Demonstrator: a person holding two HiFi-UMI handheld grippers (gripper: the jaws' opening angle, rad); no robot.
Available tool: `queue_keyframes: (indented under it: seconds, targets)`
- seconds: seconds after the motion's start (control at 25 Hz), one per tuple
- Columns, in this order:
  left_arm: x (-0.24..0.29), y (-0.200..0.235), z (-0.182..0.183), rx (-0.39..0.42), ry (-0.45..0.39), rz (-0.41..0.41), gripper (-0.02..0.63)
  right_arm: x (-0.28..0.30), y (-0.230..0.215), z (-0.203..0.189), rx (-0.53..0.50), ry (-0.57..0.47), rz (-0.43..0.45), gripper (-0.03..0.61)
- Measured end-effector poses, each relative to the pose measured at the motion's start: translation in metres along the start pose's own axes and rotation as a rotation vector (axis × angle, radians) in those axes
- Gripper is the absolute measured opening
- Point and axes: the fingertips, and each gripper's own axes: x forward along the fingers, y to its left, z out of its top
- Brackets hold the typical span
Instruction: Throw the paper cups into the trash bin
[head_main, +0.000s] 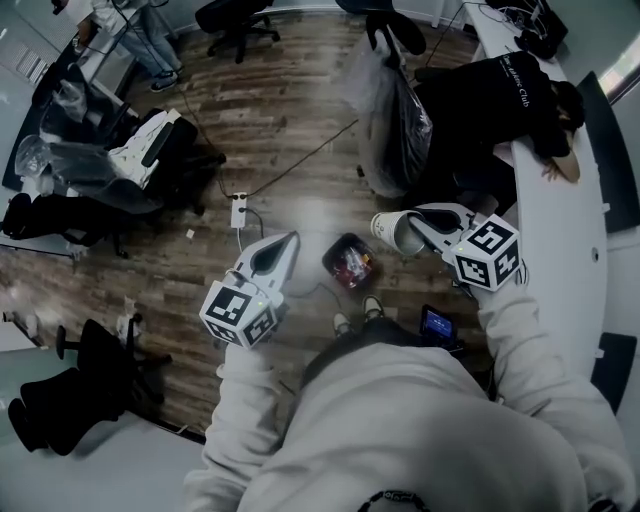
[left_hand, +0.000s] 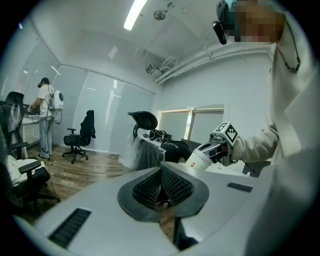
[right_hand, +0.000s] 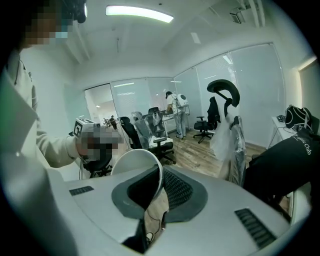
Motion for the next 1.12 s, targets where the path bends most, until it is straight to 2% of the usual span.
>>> queue_keyframes:
  seconds: [0.2, 0.36, 0.44, 0.6, 0.88, 1.12]
  targets:
    - [0.004, 0.004, -0.008, -0.008, -0.012, 0.050, -0.011, 0.006, -0.006, -0.010, -0.023, 0.030, 0.028, 0.044]
    - [-0.006, 0.021, 0.003, 0.013, -0.089, 0.185, -0.011, 0.012, -0.013, -0.016, -0.009, 0.046, 0.047, 0.043]
    - [-0.005, 0.028, 0.000, 0.000, -0.092, 0.221, -0.011, 0.016, -0.018, -0.020, -0.006, 0.054, 0.057, 0.043]
    - [0.011, 0.029, -0.010, 0.005, -0.059, 0.222, -0.011, 0.025, -0.032, -0.029, -0.004, 0.066, 0.082, 0.043]
    - [0.030, 0.022, -0.008, 0.032, -0.085, 0.229, -0.011, 0.045, -0.048, -0.042, 0.012, 0.059, 0.154, 0.043]
    - [0.036, 0.034, -0.027, -0.021, -0.113, 0.212, -0.011, 0.071, -0.043, -0.044, -0.011, 0.015, 0.203, 0.043]
